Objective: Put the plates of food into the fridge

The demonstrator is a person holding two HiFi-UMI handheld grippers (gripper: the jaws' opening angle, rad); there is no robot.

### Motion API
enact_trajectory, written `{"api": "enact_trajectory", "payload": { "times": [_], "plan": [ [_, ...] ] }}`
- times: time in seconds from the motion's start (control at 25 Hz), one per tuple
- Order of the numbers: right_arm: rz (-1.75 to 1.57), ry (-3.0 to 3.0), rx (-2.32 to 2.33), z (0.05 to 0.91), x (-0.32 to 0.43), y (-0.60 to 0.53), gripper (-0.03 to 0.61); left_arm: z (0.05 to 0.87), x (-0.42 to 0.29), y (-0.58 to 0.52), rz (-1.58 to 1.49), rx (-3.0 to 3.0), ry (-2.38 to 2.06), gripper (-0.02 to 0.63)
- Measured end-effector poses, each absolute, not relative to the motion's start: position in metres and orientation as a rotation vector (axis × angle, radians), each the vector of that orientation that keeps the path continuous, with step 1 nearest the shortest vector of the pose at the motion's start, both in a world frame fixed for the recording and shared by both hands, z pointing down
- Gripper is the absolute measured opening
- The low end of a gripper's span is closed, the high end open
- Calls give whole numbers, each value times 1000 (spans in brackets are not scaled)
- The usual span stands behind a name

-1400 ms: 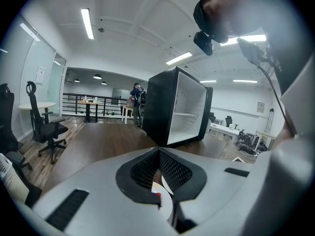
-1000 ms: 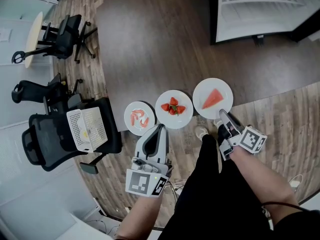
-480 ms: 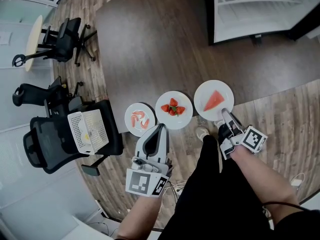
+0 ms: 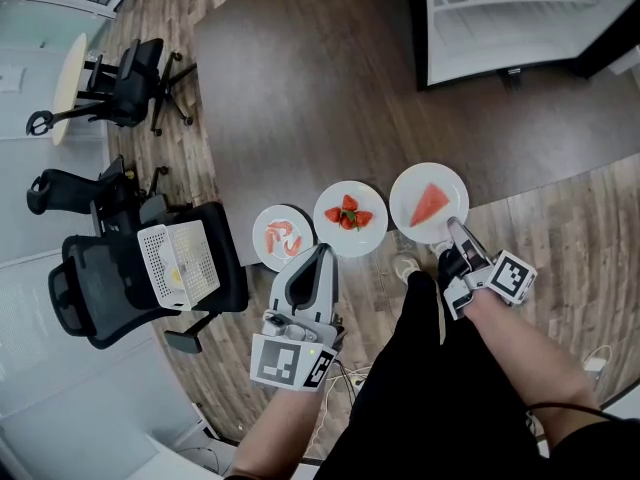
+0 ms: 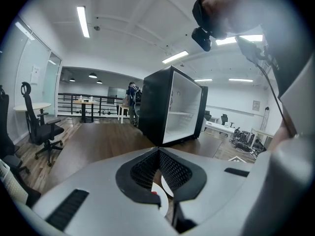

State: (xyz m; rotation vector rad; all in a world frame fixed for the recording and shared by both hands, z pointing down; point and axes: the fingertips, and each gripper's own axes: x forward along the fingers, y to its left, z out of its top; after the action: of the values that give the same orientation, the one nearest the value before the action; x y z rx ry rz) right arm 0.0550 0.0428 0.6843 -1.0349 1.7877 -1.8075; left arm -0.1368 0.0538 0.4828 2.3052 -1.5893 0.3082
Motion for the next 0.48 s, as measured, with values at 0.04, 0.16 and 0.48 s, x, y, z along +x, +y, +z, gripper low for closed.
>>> {"api": "enact_trajectory", "payload": {
  "times": [0.04, 0.16, 0.48],
  "plan": [
    [-1809, 1791, -1026, 682, 54, 43, 15, 481, -137, 53, 307, 2310, -1591, 3],
    [-1812, 1801, -1019, 677, 52, 43, 15, 477, -141, 52, 303, 2311, -1600, 3],
    [-1810, 1742, -1057, 665, 60, 41, 15, 463, -146, 49, 273, 2338, -1606, 3]
  ]
}}
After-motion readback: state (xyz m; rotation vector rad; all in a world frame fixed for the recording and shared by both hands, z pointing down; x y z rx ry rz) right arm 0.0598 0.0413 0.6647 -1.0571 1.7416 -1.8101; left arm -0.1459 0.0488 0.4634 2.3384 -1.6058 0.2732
